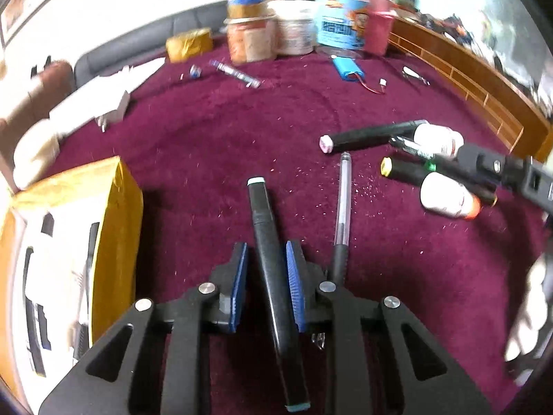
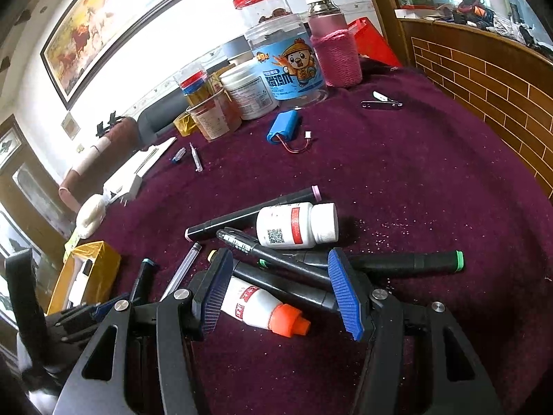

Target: Organize rigid objects

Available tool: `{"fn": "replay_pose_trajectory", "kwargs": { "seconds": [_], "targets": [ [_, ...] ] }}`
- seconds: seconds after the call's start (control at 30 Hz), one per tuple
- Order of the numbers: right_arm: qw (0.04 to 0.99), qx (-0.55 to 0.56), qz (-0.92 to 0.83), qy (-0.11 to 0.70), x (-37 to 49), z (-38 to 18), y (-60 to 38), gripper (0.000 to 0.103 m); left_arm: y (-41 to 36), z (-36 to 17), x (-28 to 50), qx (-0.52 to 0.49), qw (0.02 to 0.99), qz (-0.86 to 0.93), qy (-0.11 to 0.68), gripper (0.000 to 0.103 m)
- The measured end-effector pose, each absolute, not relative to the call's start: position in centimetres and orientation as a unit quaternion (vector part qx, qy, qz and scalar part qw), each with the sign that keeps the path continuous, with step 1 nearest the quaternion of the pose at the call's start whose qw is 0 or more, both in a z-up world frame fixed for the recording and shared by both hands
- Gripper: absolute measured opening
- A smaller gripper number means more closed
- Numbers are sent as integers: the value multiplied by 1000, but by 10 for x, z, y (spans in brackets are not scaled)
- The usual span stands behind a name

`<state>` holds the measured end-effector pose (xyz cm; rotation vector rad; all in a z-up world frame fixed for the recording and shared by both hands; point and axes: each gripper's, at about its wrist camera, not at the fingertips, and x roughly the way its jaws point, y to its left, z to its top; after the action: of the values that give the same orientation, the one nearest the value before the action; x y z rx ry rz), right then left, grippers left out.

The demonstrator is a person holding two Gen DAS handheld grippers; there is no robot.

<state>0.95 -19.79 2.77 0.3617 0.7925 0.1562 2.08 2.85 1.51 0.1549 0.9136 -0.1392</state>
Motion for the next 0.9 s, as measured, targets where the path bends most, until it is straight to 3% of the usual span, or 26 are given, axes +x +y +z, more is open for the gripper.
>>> {"fn": "replay_pose_trajectory", "kwargs": {
  "seconds": [0.07, 0.13, 0.47, 0.9],
  "targets": [
    [904, 170, 78, 384, 10, 27, -195, 52, 29, 17, 22, 74, 887, -79, 448, 15],
    [906, 160, 77, 383, 9, 28, -192, 52, 44, 20, 23, 8, 875, -115, 471, 11],
    [910, 128, 117, 376, -10, 49, -156, 52, 101, 56, -38, -174, 871, -230, 397, 12],
    [872, 39, 105, 477, 28, 16, -55, 52, 205, 99, -99, -239, 899, -221, 294, 12]
  ]
}}
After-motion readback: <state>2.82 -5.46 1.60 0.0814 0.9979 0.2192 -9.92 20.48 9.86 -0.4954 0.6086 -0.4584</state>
